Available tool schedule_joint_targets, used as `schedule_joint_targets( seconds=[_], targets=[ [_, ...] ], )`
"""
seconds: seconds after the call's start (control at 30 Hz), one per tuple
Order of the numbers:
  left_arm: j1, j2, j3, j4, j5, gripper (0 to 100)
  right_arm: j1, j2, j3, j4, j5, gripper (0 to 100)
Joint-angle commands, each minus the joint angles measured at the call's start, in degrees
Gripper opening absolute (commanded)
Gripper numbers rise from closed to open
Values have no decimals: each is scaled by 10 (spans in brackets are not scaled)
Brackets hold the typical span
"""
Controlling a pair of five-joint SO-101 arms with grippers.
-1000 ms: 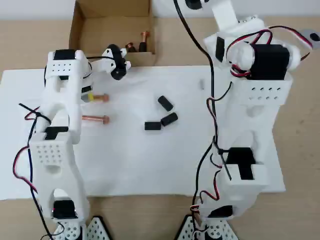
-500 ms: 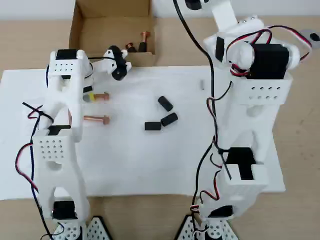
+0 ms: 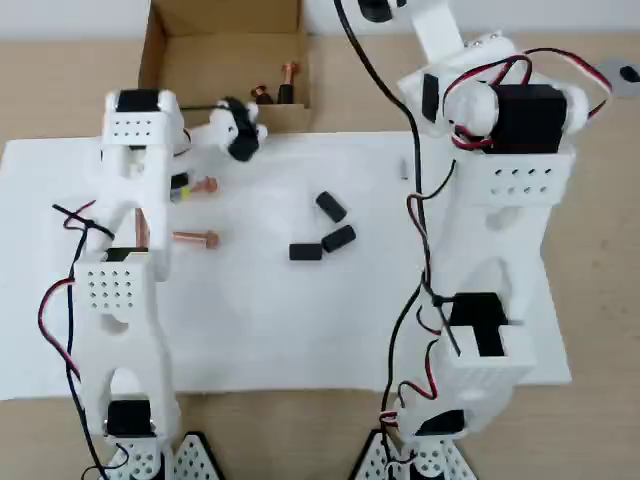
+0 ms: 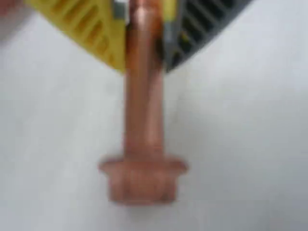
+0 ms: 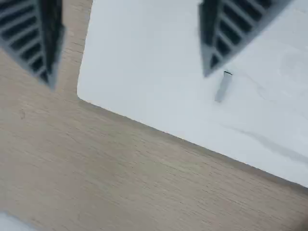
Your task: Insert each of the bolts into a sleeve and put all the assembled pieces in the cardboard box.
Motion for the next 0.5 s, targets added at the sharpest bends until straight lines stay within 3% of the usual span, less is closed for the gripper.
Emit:
schedule_joint_targets(
  seconds=[0.0,0.2,0.37,0.47],
  targets=[
    [-8,-11,-111,44,39,16,-8,-4,-1,7,0,232],
    [-10,-12,-232,48,186,14,-31,-6,38,8,2,232],
    [-31,-19,-259,49,297,13,-89,-3,247,6,4,232],
    [-51,-45,-209,50,360,14,-124,-2,352,-2,5,232]
  ],
)
